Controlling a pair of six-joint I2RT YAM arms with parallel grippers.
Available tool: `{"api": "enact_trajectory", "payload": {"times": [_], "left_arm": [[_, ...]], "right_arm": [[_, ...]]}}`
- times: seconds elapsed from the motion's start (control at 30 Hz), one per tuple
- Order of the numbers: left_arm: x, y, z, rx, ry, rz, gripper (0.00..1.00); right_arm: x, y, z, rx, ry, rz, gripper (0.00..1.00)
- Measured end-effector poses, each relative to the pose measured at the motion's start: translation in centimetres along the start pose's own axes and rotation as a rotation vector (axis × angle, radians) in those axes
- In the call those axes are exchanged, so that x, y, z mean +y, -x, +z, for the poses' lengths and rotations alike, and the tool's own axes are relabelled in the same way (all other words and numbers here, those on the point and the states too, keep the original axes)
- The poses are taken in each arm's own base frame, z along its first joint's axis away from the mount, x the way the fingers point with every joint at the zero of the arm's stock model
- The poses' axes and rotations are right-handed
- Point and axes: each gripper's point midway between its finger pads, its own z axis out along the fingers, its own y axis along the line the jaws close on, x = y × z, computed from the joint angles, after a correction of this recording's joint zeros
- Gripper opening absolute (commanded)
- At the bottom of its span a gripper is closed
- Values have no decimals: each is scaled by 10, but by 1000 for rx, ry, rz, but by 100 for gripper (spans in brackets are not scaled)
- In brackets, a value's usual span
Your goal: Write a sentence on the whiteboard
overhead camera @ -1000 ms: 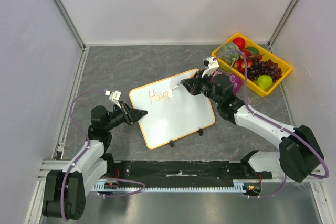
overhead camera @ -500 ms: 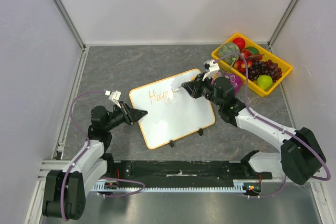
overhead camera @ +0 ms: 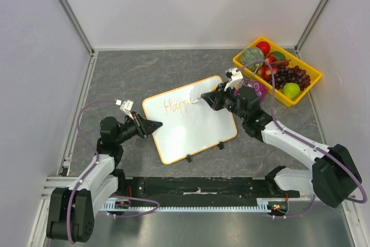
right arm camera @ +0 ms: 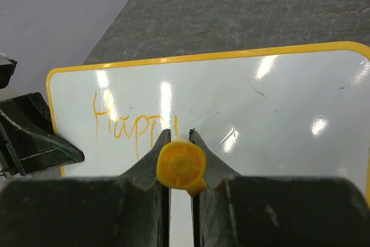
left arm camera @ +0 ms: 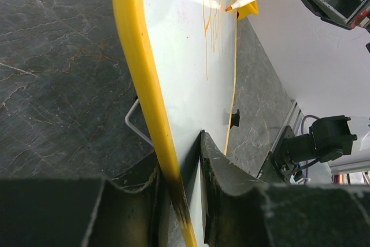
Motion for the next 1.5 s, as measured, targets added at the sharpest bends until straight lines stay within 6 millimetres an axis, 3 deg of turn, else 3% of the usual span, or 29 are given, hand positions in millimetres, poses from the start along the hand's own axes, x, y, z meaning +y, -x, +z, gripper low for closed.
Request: {"api": "enact_trajectory", "payload": {"times": [0.47,0.67,0.9,1.33,1.5], "left_arm": [[0,0,0,0,0,1,2],[0,0,0,0,0,0,2],[0,0,0,1,0,-1,2],[0,0,0,1,-2,0,2],[0,0,0,1,-2,0,2]], "right_arm": [[11,44,9,-97,-4,-9,0],[0,26,23,-58,-27,-1,0],[0,27,25,-64,-24,1,0],[8,41,5,-113,-12,-6,0],[2,33,4,-99,-31,-7,0]]}}
